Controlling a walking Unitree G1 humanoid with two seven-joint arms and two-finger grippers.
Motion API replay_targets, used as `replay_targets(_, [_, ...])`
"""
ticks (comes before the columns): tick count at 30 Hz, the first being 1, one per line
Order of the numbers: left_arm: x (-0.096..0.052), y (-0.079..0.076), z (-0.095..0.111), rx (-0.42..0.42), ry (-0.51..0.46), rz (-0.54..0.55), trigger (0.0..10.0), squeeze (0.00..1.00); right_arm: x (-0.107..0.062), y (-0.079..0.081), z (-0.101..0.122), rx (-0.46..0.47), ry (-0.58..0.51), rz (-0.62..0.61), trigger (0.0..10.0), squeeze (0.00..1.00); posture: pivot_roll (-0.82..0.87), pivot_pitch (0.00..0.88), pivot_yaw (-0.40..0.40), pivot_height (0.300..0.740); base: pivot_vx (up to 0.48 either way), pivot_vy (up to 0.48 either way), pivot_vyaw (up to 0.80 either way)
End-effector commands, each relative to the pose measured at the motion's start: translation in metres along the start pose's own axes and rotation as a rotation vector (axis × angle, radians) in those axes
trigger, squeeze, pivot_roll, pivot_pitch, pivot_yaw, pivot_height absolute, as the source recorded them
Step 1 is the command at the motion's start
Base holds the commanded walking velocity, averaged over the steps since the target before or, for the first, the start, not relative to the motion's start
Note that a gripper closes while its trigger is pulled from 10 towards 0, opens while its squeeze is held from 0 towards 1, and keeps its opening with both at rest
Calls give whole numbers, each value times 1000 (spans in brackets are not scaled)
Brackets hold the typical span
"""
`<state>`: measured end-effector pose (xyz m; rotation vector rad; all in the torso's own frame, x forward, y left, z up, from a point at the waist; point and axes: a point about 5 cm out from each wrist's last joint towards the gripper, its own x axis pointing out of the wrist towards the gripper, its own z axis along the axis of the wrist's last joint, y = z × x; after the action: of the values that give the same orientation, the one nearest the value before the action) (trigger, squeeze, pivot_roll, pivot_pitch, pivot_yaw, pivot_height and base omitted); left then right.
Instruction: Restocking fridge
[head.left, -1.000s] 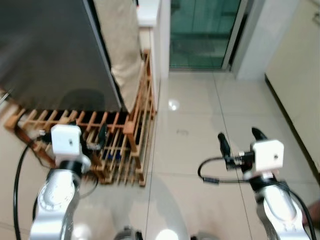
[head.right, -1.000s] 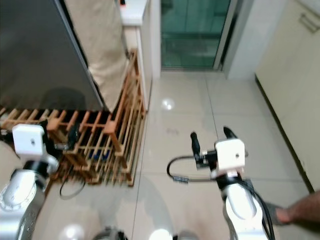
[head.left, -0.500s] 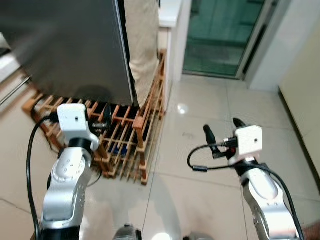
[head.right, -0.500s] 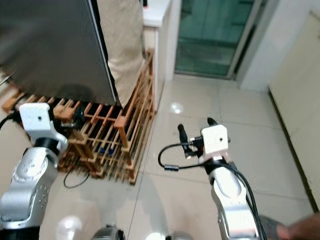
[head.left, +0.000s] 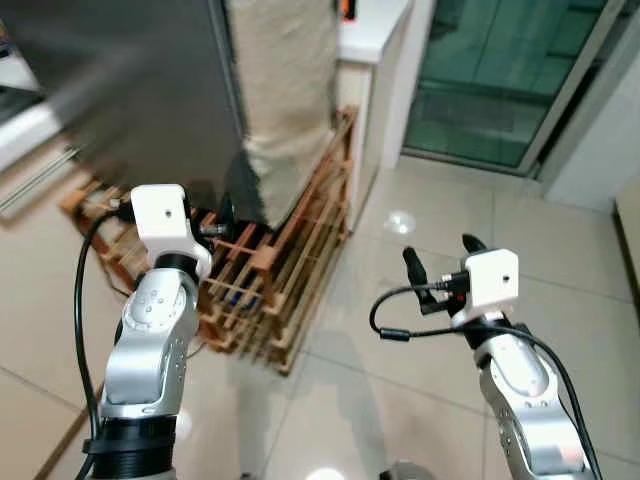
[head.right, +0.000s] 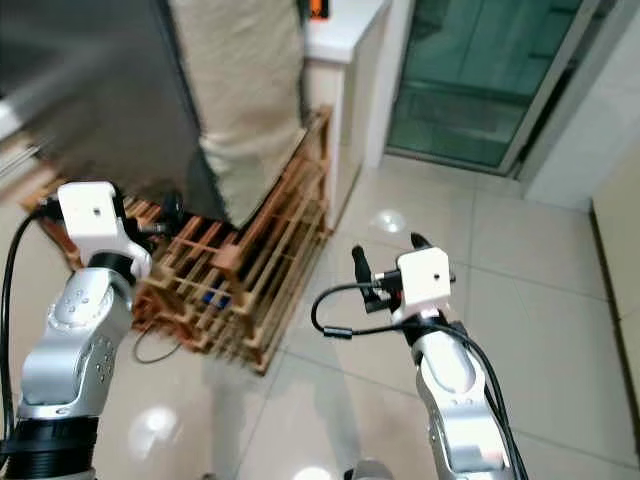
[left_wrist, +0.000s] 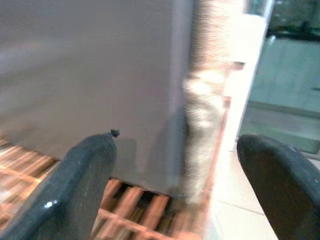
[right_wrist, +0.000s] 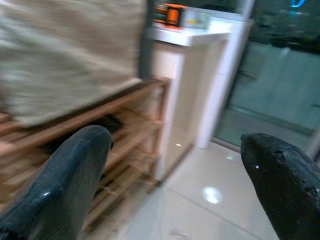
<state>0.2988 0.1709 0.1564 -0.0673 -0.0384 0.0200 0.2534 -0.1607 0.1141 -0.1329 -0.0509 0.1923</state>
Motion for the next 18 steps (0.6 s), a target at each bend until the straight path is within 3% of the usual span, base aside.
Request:
replay_targets(1, [2,2,1,3,3,12,10000,0,0,-3,1,-12,-9,-18,10000,0,-158,36,43,740,341,-334,0])
replay_targets(8, [8,8,3,-6,-6,66,10000,0,1,-1,0,-2,-13,-16,10000,0,-157,22,44,740,387,-254,0])
replay_targets(13, [11,13,2,34,0,105,10000,0,2,1,0,-19,-14,-4,10000,0,-156,17,44,740,0,0,645])
replay_targets(18, [11,8,7,40,-43,57,10000,0,4,1,-1,-22,-10,-2,10000,0,-155,16,39,740,0,0,569])
